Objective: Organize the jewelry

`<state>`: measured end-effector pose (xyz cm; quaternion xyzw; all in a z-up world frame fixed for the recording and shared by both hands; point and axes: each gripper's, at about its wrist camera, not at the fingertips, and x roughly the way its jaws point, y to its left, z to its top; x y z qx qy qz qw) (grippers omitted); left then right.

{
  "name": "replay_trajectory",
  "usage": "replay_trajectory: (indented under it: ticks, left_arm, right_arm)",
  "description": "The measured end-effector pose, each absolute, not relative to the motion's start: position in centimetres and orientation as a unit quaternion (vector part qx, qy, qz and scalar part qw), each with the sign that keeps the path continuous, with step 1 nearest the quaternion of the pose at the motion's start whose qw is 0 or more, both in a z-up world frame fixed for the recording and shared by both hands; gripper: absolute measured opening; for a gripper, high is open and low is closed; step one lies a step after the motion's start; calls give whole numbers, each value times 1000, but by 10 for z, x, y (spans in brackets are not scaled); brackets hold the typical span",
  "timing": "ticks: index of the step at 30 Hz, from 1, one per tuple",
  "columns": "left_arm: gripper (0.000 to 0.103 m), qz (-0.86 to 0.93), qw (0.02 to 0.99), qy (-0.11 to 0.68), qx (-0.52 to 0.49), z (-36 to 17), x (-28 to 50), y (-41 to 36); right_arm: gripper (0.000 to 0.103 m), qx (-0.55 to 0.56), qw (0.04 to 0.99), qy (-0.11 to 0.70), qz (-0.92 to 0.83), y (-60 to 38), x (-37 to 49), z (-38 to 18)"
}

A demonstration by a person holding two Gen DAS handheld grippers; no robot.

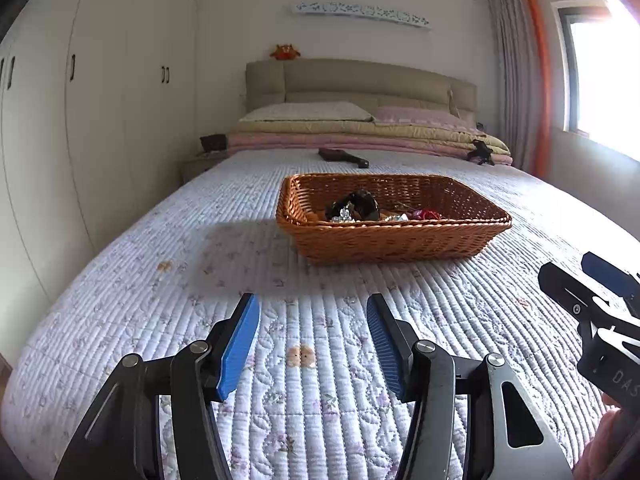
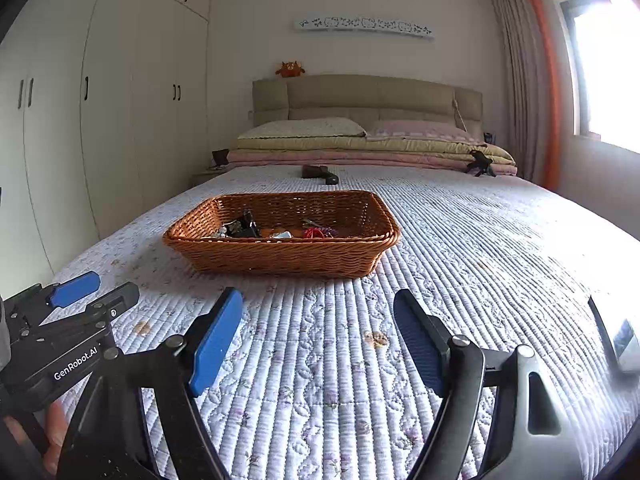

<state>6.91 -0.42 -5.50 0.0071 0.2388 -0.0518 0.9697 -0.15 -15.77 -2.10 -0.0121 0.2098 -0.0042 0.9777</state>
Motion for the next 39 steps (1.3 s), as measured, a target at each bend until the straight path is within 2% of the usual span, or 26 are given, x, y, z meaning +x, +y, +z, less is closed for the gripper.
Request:
replay_trajectory:
  ticks: [6, 10, 39]
  left_arm:
    - [60, -52, 969, 242, 12, -59, 71, -10]
    - [66, -49, 970, 237, 17, -59, 69, -13]
    - [67, -52, 970, 238, 19, -60, 67, -16]
  right_arm:
    - [80, -10, 975, 222, -5, -156, 6, -25]
    - [80, -1, 974, 227, -6, -159, 9, -26]
    - [80, -5, 972, 236, -7, -155, 13, -29]
